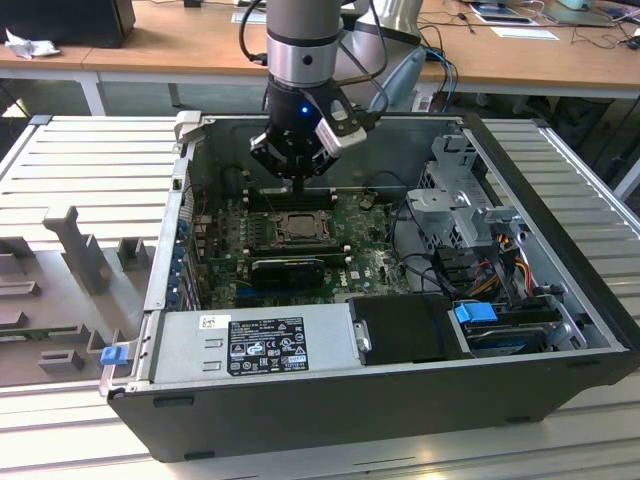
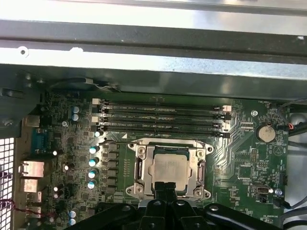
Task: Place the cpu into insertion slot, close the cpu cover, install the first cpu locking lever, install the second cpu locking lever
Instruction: 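Install the first cpu locking lever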
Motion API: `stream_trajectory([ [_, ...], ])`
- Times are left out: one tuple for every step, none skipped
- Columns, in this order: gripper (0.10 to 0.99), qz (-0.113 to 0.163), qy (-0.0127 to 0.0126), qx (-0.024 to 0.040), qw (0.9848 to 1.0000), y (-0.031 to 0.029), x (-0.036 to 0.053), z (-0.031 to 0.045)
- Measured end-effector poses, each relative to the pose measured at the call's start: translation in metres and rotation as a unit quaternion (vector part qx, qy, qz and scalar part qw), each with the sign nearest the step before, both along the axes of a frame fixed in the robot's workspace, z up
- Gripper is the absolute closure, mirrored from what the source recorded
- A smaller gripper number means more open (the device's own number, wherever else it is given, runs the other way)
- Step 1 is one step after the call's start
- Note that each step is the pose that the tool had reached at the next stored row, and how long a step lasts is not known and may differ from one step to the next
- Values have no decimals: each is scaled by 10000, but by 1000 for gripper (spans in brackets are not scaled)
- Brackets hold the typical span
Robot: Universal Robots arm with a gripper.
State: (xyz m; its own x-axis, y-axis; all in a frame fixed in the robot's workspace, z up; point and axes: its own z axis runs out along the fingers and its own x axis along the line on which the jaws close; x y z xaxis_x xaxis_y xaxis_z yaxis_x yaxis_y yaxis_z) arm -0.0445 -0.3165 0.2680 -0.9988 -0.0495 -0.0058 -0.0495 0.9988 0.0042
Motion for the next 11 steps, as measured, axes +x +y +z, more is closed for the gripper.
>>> stream_trajectory([
  [980,-2,0,0,10000,0,-6,-1],
  [980,-5,0,0,10000,0,-14,-2],
  [980,-9,0,0,10000,0,-27,-3],
  [980,-13,0,0,10000,0,-38,-4],
  [980,-17,0,0,10000,0,-53,-5],
  [980,-23,0,0,10000,0,-64,-6],
  [980,-46,0,0,10000,0,-83,-9],
  [980,-97,0,0,10000,0,-88,-13],
  [980,-154,0,0,9999,0,-88,-17],
  [980,-259,0,0,9997,0,-92,-26],
  [980,-286,0,-1,9996,0,-102,-28],
])
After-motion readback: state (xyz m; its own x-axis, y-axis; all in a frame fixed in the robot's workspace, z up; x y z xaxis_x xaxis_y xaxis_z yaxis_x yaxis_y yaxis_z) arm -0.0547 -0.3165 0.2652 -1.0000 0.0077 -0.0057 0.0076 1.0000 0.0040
